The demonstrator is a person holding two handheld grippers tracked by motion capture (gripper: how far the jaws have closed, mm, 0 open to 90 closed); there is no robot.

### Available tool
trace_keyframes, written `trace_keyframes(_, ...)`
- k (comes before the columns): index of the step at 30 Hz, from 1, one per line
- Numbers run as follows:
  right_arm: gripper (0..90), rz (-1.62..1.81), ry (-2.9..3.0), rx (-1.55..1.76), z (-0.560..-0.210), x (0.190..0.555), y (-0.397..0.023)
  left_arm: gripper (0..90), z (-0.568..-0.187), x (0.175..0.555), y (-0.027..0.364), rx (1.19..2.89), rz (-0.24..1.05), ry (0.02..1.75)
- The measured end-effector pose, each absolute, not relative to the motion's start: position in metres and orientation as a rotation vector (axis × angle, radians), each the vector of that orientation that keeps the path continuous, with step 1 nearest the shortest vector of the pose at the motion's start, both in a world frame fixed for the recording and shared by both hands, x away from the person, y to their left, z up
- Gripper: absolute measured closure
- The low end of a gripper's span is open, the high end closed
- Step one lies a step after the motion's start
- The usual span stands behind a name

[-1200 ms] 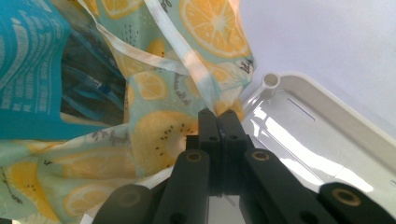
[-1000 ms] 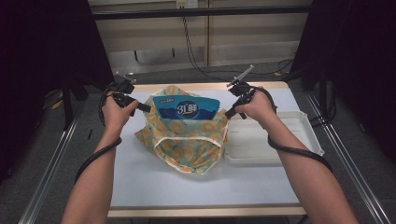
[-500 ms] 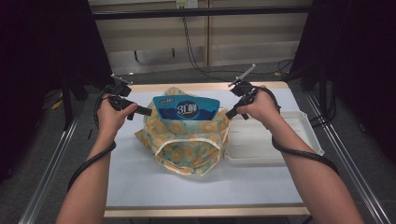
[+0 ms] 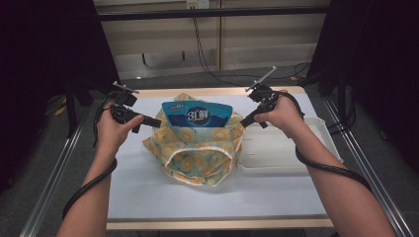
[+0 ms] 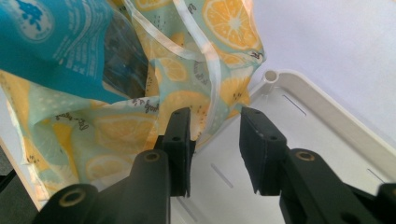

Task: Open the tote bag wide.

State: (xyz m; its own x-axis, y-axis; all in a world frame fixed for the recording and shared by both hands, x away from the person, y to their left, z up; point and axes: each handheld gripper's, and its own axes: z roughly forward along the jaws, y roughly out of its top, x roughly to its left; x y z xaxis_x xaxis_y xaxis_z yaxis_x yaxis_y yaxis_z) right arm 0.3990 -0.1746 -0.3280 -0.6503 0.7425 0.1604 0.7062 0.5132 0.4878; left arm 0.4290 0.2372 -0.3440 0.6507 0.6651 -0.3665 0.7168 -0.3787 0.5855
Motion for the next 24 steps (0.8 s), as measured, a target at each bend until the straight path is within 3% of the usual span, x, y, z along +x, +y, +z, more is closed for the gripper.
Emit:
trace_keyframes(14,62.8,0.821,2.690,1.285,-0.335,0.395,-0.173,32.3,-0.344,0.401,0.225,2.145,-0.088,0.966)
trace_keyframes(24,62.7,0.821,2.694,1.289,-0.336,0.397,-0.171,46.4,-0.351,0.402,0.206,2.157,-0.086,0.867)
